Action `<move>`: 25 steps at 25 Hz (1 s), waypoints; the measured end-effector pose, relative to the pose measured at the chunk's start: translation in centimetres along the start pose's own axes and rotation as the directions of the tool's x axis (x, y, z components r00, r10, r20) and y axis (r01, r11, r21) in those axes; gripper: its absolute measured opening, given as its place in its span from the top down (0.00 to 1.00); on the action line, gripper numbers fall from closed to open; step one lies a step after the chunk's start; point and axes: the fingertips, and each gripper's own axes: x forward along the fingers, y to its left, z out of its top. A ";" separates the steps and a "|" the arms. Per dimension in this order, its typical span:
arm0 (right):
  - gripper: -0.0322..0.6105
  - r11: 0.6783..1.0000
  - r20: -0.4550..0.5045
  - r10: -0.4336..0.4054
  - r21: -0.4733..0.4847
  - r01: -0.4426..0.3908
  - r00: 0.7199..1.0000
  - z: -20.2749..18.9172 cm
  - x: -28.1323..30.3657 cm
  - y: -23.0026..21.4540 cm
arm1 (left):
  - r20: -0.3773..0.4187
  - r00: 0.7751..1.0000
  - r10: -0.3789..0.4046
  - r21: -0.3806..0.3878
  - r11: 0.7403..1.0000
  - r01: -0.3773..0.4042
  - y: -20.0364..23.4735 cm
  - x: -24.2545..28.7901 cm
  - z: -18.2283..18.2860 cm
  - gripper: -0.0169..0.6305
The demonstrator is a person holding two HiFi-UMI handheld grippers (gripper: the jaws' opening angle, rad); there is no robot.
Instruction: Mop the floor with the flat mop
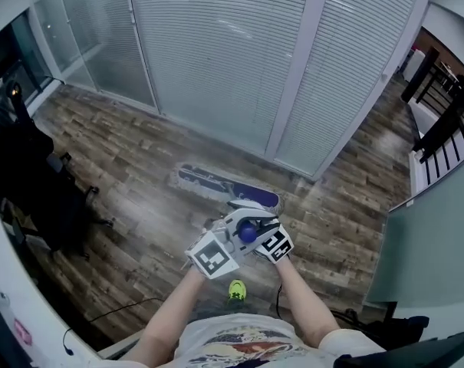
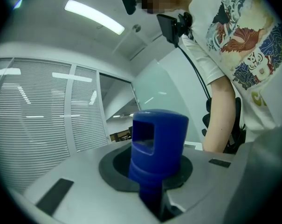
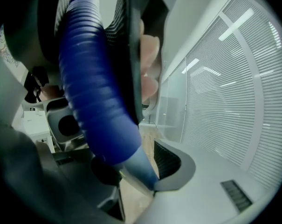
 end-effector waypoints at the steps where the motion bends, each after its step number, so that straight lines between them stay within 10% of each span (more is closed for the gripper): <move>1: 0.77 1.000 0.000 0.000 -0.004 0.000 1.000 0.2 -0.1 1.4 | 0.007 1.000 0.007 0.002 1.000 -0.007 -1.0 -0.9 0.6 0.93; 15: 0.77 1.000 -0.026 0.014 -0.017 -0.014 1.000 1.2 -2.1 22.4 | 0.018 1.000 0.005 -0.016 1.000 -0.004 -16.8 -13.5 6.6 0.92; 25: 0.77 0.999 0.006 -0.027 -0.045 0.027 1.000 0.4 -2.3 24.7 | 0.044 0.999 0.000 0.009 1.000 -0.001 -19.4 -15.0 6.5 0.92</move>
